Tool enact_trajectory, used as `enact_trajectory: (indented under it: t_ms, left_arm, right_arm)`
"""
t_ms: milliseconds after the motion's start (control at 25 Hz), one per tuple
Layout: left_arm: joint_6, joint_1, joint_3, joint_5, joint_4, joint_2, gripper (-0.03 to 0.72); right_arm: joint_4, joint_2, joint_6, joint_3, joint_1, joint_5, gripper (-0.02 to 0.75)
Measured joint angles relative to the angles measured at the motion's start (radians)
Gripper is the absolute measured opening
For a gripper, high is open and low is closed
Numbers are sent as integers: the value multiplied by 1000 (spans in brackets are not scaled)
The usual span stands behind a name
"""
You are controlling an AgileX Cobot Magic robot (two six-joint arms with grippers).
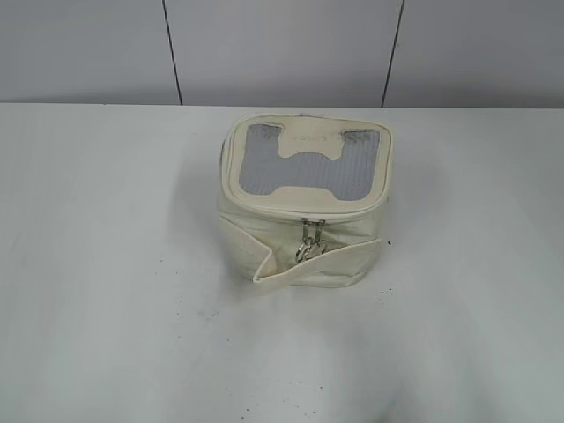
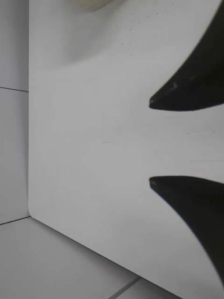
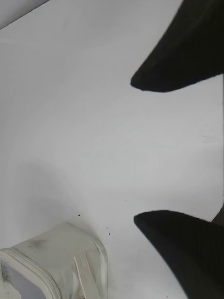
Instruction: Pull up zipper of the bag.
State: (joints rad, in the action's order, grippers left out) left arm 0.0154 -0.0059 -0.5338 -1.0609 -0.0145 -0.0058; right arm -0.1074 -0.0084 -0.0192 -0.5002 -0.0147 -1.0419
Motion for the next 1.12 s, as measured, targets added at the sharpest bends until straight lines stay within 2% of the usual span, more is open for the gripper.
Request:
enact_trajectory:
  t_ms: [1120]
  left_arm:
    - [0,0,0,0,0,0,353]
  right_arm:
    - [-2,0,0,0,0,0,588]
